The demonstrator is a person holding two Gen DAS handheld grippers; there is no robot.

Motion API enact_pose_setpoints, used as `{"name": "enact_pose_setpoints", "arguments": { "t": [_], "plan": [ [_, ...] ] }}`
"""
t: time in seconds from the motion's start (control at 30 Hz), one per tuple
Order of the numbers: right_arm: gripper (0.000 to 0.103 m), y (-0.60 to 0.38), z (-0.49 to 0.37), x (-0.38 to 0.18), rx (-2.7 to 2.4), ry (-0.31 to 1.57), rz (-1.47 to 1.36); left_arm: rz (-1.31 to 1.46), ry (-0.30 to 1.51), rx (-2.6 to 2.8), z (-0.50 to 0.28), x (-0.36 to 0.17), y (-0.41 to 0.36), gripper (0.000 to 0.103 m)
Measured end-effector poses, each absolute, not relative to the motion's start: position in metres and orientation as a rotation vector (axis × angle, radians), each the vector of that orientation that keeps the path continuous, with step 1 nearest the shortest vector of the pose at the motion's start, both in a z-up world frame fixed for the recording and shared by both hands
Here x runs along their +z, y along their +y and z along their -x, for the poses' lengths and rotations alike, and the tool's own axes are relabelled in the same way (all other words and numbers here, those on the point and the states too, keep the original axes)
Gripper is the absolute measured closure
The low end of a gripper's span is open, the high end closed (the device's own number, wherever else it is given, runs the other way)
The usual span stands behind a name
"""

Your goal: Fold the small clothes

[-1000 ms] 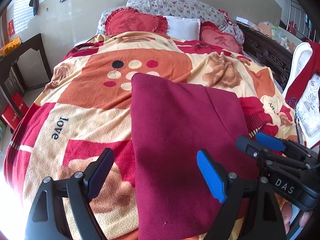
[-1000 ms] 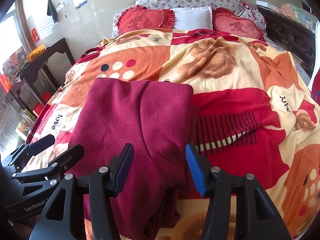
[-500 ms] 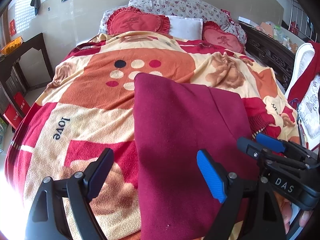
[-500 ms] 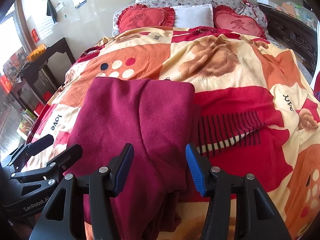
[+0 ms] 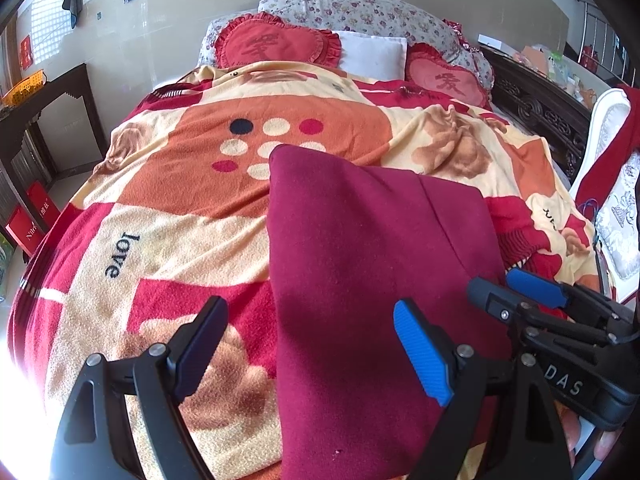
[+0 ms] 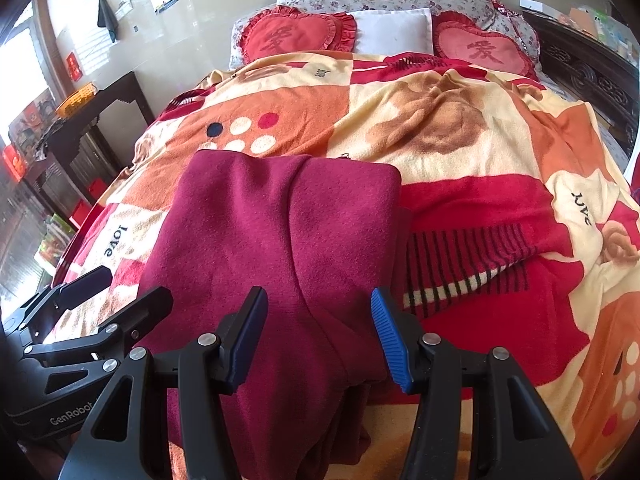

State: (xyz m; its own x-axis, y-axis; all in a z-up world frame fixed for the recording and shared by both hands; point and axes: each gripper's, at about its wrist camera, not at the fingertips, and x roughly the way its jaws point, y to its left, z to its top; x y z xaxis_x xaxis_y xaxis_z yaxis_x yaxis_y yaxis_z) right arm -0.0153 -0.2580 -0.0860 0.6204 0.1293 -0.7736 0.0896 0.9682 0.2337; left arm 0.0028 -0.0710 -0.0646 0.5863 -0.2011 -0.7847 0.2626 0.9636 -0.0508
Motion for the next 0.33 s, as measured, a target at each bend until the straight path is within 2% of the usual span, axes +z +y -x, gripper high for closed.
{"name": "enact_pose_setpoints", "arguments": {
  "t": [0.33],
  "plan": [
    [0.066, -0.2555, 0.0129, -0.0871, 0.035, 0.912, -0.254, -0.056, 0.901, -0.297, -0.0047, -0.0662, -0.0703, 0.015]
  ]
}}
